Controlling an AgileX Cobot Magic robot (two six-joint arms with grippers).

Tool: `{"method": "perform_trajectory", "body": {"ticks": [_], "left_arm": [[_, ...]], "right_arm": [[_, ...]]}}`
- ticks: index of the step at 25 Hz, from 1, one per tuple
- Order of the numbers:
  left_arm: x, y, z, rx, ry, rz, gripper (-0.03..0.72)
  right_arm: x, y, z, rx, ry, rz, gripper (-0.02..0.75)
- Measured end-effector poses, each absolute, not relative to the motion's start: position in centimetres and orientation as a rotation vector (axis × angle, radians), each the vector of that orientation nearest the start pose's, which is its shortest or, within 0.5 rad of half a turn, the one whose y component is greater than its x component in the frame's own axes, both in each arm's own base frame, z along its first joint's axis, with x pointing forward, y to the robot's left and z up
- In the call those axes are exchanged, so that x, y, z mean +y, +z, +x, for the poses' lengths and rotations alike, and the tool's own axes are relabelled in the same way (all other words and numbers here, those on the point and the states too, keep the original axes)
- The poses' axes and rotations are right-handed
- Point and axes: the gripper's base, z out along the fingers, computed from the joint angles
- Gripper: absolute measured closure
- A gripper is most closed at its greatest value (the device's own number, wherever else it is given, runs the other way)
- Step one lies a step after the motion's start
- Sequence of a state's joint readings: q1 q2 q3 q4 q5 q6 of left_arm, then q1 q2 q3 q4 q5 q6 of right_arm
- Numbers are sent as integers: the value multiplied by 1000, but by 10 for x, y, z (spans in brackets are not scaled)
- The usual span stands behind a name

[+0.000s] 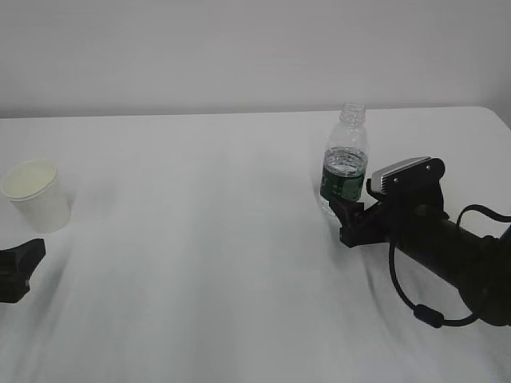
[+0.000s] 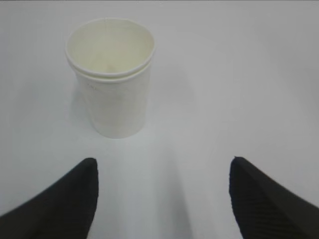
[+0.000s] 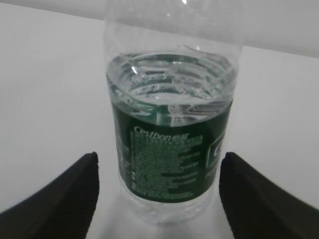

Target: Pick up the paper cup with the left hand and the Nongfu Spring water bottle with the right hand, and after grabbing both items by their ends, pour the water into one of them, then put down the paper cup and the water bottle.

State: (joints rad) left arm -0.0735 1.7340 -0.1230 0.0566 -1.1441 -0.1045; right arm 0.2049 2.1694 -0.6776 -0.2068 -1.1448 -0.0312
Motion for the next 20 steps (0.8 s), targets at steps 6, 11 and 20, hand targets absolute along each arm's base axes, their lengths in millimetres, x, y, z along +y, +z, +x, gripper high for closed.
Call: {"method": "perform_trajectory", "body": {"ticks": [6, 11, 20], "left_arm": [[-20, 112, 201, 1953, -152, 27, 100], [-20, 112, 201, 1953, -154, 30, 100], [-20, 112, 201, 1953, -155, 31, 101]], "right_arm": [[87, 68, 336, 1775, 239, -416, 165], [89, 73, 344, 1746, 243, -406, 165], [91, 78, 355, 1723, 239, -404, 165]]}}
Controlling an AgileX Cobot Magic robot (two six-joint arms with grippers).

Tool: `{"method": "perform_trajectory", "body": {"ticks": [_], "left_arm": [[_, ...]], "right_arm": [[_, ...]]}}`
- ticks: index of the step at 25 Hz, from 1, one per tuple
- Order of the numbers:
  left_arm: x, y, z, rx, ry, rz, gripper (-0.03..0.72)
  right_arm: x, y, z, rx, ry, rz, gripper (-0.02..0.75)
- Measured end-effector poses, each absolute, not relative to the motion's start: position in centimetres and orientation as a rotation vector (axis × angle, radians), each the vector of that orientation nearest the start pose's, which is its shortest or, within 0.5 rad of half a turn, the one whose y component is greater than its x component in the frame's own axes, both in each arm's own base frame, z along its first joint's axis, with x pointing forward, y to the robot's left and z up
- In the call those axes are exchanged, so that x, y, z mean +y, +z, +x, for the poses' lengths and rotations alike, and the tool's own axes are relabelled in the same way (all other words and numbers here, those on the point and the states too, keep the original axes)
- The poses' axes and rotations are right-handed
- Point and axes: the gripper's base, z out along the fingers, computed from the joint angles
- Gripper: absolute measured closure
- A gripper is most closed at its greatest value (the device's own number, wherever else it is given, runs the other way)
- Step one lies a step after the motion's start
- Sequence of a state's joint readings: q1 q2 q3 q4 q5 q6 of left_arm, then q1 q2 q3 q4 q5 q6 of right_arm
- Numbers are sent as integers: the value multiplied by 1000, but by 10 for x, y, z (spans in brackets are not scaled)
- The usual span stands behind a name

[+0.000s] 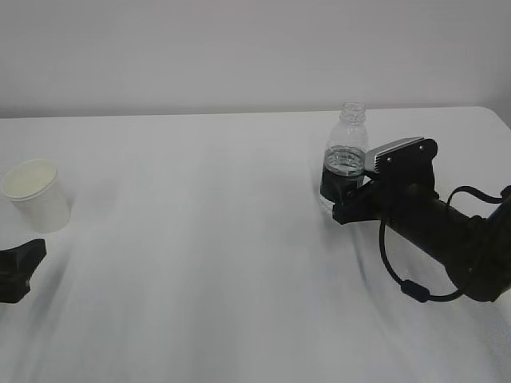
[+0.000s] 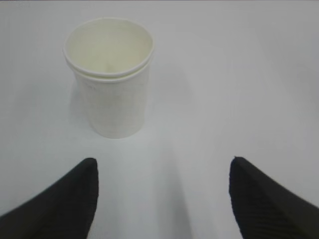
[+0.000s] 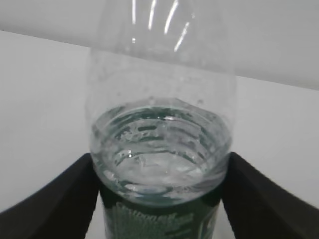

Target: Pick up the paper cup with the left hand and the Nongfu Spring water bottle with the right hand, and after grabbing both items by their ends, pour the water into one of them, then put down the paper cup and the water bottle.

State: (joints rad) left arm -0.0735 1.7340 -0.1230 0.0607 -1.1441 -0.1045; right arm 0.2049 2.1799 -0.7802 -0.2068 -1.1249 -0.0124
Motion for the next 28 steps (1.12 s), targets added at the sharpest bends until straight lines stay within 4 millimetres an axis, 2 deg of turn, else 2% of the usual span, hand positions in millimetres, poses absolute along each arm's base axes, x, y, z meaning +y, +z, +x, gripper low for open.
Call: {"method": "perform_trajectory", "body": {"ticks": [8, 15, 20, 27, 28], "left_arm": [[-20, 112, 201, 1953, -155, 31, 101], [-20, 112, 201, 1953, -156, 33, 101], [-20, 112, 201, 1954, -159, 38, 101], [-20, 112, 201, 1954, -159, 38, 101], [-21, 112, 201, 1954, -160, 40, 101]], "right_arm": [[92, 77, 357, 1729, 238, -408, 165], [93, 63, 362, 1746, 252, -401, 165], [95, 65, 369, 1717, 254, -404, 165], [98, 57, 377, 1717, 287, -397, 165], [99, 57, 378, 1717, 287, -401, 146]]}}
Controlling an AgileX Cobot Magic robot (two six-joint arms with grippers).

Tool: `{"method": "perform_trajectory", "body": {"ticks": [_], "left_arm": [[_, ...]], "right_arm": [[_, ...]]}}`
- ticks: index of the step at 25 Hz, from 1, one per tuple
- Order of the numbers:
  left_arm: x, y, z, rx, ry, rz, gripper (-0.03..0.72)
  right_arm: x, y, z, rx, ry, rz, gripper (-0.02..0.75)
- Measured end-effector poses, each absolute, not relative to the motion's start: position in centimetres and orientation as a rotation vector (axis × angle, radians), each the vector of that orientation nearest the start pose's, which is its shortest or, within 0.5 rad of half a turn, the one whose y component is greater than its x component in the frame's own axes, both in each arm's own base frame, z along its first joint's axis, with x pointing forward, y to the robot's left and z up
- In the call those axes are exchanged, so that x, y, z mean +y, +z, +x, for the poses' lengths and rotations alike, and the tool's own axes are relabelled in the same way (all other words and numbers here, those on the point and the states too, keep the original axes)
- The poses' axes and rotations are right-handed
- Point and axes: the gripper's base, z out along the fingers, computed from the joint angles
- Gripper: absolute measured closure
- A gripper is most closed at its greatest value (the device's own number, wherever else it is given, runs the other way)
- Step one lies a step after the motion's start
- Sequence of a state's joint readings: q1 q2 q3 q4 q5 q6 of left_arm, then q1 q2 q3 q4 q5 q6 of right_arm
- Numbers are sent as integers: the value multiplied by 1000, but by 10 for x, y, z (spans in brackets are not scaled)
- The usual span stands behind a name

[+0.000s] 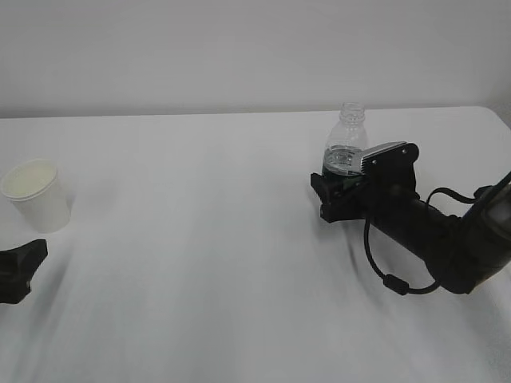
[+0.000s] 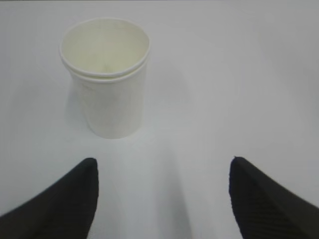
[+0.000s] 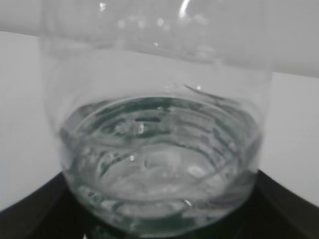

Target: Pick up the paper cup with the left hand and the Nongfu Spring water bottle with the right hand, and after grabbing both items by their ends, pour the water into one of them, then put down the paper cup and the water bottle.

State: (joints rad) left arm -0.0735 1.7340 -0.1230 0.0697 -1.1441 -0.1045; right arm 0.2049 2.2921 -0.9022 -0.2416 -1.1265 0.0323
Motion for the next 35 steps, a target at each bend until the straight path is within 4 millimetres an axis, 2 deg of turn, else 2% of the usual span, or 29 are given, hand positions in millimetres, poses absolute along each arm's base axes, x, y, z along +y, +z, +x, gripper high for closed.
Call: {"method": "perform_trajectory", "body": {"ticks": [9, 13, 19, 30, 35], "left_arm": [[-21, 112, 201, 1954, -162, 42, 101], [-21, 112, 201, 1954, -163, 44, 101], [-22, 112, 201, 1954, -171, 58, 101], [-22, 112, 201, 1954, -173, 61, 101], [-22, 112, 201, 1954, -173, 61, 101]], "right_arm": [[99, 57, 380, 1716, 287, -402, 169], [99, 57, 380, 1716, 288, -403, 231], [100, 57, 380, 1714, 296, -417, 258], [103, 58, 378, 1715, 312, -460, 250], [102, 64, 374, 1745, 304, -479, 262]]}}
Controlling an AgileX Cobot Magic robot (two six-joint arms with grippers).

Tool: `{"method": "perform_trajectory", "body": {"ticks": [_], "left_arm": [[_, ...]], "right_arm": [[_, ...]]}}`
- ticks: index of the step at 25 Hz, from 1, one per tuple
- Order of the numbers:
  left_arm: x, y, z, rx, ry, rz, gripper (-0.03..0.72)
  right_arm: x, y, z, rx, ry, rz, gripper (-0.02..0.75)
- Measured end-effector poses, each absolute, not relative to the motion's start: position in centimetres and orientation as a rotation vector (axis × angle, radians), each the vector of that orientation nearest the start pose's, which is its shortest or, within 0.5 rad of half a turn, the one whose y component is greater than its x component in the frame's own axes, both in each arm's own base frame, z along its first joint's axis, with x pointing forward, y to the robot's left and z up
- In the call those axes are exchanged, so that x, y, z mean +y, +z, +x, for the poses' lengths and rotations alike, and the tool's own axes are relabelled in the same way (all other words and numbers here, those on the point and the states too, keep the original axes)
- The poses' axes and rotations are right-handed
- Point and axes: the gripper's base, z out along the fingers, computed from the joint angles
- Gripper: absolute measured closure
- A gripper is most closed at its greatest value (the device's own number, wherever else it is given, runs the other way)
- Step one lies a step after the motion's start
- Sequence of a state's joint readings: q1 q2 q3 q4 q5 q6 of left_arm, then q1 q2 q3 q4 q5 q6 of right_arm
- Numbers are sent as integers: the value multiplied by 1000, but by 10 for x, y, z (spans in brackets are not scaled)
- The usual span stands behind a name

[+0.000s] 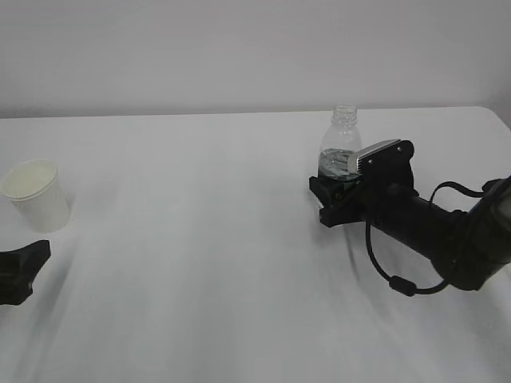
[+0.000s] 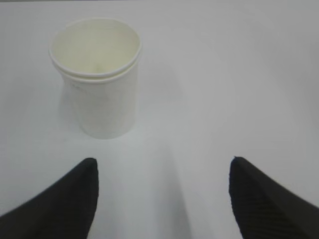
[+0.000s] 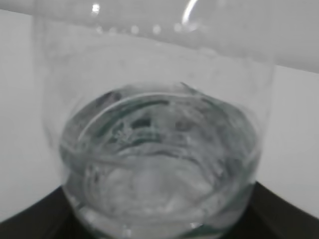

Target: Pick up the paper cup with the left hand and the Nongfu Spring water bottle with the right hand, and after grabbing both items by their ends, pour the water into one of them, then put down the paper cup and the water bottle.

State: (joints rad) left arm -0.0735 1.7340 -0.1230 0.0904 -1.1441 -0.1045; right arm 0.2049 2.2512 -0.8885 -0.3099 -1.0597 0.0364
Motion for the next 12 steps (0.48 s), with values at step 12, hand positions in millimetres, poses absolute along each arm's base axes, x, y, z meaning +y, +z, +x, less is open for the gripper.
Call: {"method": "perform_trajectory", "body": {"ticks": [12], "left_arm": [[-22, 112, 201, 1954, -173, 61, 101]], "right_arm": [[98, 77, 353, 1752, 307, -483, 263]]}}
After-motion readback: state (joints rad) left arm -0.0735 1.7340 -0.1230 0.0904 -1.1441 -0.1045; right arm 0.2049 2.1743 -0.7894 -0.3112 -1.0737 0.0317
